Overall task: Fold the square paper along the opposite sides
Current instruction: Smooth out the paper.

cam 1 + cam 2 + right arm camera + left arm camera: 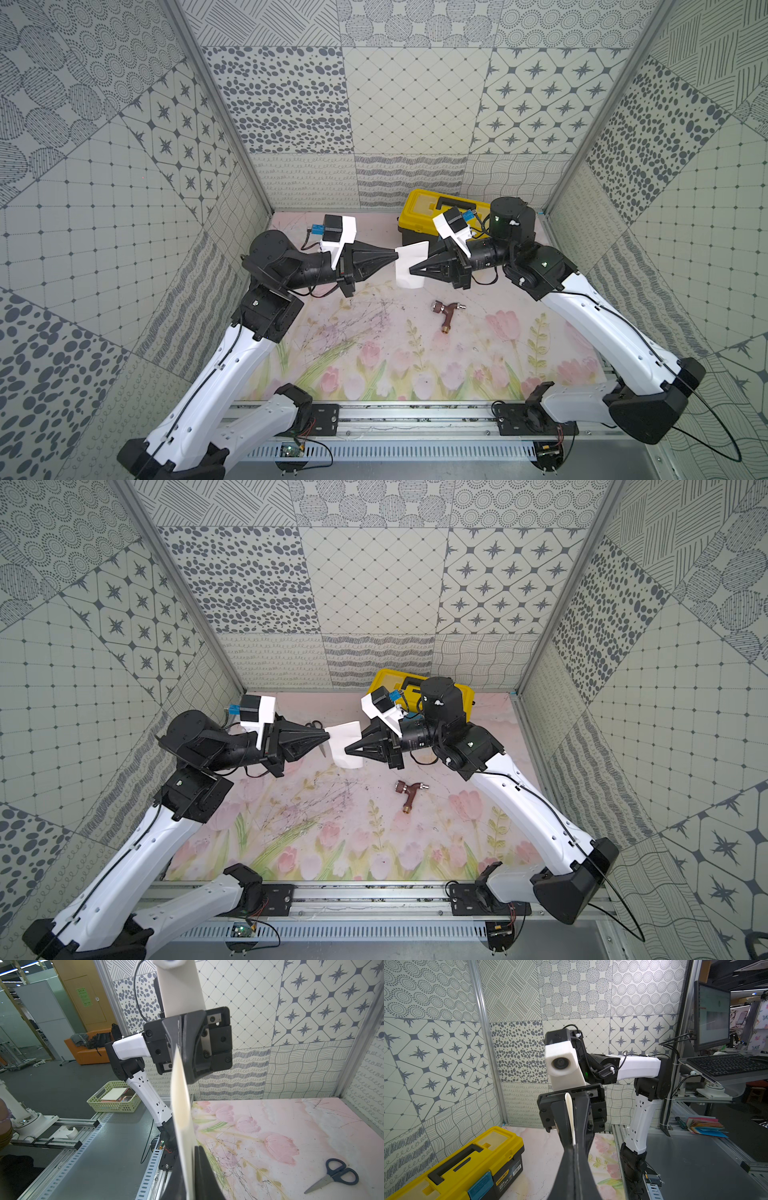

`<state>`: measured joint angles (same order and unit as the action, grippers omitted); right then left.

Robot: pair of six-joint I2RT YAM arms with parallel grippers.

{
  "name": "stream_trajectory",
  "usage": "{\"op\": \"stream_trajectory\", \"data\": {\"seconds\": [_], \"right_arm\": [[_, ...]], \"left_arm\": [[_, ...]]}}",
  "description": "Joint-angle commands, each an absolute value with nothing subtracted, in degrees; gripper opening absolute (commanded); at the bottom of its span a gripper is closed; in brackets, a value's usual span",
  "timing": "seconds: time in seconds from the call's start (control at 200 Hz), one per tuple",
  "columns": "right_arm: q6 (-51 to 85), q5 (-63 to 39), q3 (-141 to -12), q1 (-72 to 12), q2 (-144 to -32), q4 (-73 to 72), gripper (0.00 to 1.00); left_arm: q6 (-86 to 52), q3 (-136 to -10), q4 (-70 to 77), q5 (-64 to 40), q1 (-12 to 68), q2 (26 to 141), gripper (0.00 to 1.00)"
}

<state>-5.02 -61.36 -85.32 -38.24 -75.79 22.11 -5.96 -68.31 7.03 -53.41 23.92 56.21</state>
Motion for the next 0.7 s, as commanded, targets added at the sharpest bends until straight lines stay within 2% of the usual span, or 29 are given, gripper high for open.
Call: {"op": "stream_trajectory", "data": {"seconds": [0.0,0.105,0.145,0.17,0.27,0.335,0.36,0.48,0.695], "right_arm": [[-5.74,-60.73,-85.72,-38.50,-74.94,21.01,0.12],[-5.87,-61.07,-85.52,-38.52,-74.73,21.02,0.12],[-5.83,-61.25,-85.50,-38.50,-74.63,21.06,0.12],[-5.80,-61.41,-85.43,-38.50,-74.62,21.01,0.12],[-6.00,-61.87,-85.26,-38.50,-74.12,21.05,0.13],[-6.24,-61.96,-85.16,-38.57,-73.71,21.01,0.14],[-6.32,-61.96,-85.08,-38.53,-73.55,21.04,0.15],[-6.65,-62.80,-85.25,-38.46,-72.96,21.09,0.18],[-6.68,-66.38,-85.17,-38.17,-72.45,21.18,0.19]], "left_arm": [[-6.06,-67.94,10.58,-53.22,23.89,55.98,0.10],[-5.69,-67.76,10.60,-52.50,23.88,55.88,0.36],[-5.41,-67.68,10.46,-51.99,23.86,55.72,0.52],[-5.25,-67.68,10.38,-51.56,23.86,55.66,0.59],[-4.04,-67.91,9.36,-49.30,23.80,55.38,0.79],[-2.49,-68.36,7.24,-48.17,23.82,54.90,0.85],[-1.87,-68.46,6.30,-48.02,23.82,54.65,0.91],[-0.64,-66.91,4.83,-49.33,23.83,52.81,0.96],[1.34,-64.24,4.02,-53.26,23.80,50.58,0.96]]}}
